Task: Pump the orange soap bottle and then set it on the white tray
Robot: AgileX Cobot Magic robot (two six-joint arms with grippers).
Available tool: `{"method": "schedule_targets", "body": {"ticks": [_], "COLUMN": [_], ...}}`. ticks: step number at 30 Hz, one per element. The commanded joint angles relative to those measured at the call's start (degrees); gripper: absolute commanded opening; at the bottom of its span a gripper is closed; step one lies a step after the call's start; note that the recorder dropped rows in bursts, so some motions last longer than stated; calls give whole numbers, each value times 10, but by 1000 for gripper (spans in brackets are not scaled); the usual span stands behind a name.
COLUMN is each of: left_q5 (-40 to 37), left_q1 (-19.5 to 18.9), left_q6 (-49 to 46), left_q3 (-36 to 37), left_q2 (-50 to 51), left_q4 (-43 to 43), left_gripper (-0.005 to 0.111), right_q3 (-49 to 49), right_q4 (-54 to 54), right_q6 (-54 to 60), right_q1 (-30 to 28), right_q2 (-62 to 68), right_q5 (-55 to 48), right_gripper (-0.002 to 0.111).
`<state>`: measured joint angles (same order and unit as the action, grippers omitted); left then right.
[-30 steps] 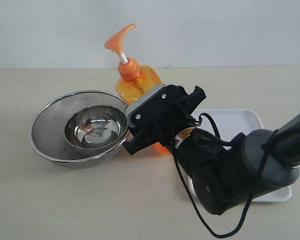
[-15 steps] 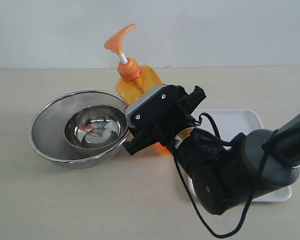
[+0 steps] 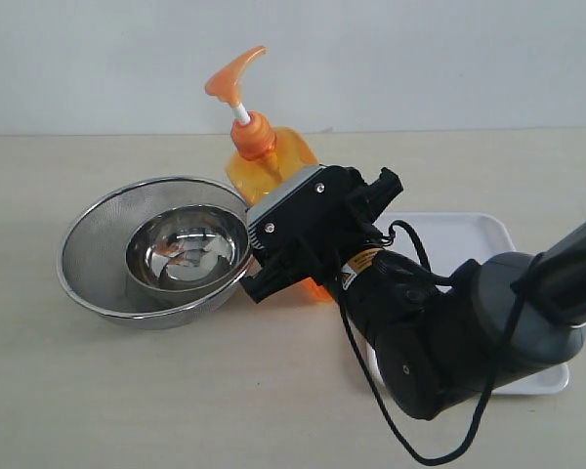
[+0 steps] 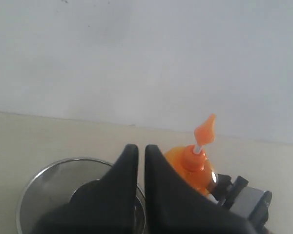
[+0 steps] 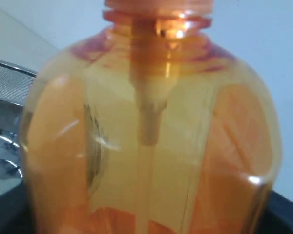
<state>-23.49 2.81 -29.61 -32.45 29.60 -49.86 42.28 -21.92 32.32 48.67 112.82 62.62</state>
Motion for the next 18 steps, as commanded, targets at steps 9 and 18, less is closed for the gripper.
{"method": "schedule_targets", "body": {"ticks": [9,18], "left_q5": [-305,-434], "left_q1": [-2,48], "left_q6": [-388,-398], "left_q3": [-268,-418], "left_q2": [454,584], "left_q4": [-284,-236], "left_gripper": [5,5], "right_q3": [4,4], "right_q4": [0,-2], "right_q6": [-3,3], "right_q1": [-2,-2], "right_q2": [-10,-10], "right_q5": [13,5], "right_gripper": [1,1]}}
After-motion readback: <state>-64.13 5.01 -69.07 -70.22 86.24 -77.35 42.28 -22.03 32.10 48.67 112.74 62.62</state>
